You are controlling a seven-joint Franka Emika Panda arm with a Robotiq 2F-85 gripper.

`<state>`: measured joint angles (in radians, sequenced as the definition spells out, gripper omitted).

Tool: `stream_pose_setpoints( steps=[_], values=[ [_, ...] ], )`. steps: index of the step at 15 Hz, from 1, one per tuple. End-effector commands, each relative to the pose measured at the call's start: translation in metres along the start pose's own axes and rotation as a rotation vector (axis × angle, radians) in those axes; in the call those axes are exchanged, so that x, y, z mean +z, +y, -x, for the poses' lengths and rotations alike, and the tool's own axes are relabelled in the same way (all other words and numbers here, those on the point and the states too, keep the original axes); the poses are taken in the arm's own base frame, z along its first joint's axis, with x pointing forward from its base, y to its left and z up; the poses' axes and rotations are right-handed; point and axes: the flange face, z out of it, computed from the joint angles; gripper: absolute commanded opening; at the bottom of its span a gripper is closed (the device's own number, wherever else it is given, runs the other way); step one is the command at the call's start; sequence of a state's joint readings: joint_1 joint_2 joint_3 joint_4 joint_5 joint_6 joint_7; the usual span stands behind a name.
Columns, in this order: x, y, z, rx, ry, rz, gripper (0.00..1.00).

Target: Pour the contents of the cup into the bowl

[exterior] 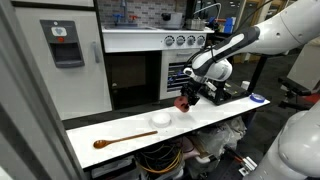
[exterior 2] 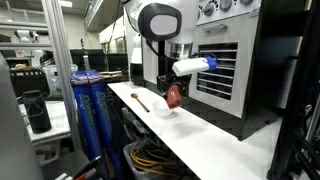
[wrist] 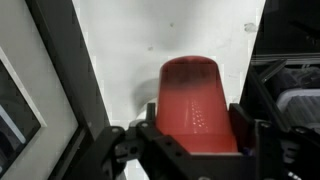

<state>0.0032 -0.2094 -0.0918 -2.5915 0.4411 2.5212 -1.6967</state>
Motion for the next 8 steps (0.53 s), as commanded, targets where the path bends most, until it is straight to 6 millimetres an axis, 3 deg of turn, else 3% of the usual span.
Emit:
stream_pose_setpoints(
  steps=[1,8],
  values=[
    [0.000,0.002,-0.023,-0.004,-0.045,0.010,0.47],
    [0.007,0.011,-0.067,-0.040,-0.139,0.007,0.47]
  ],
)
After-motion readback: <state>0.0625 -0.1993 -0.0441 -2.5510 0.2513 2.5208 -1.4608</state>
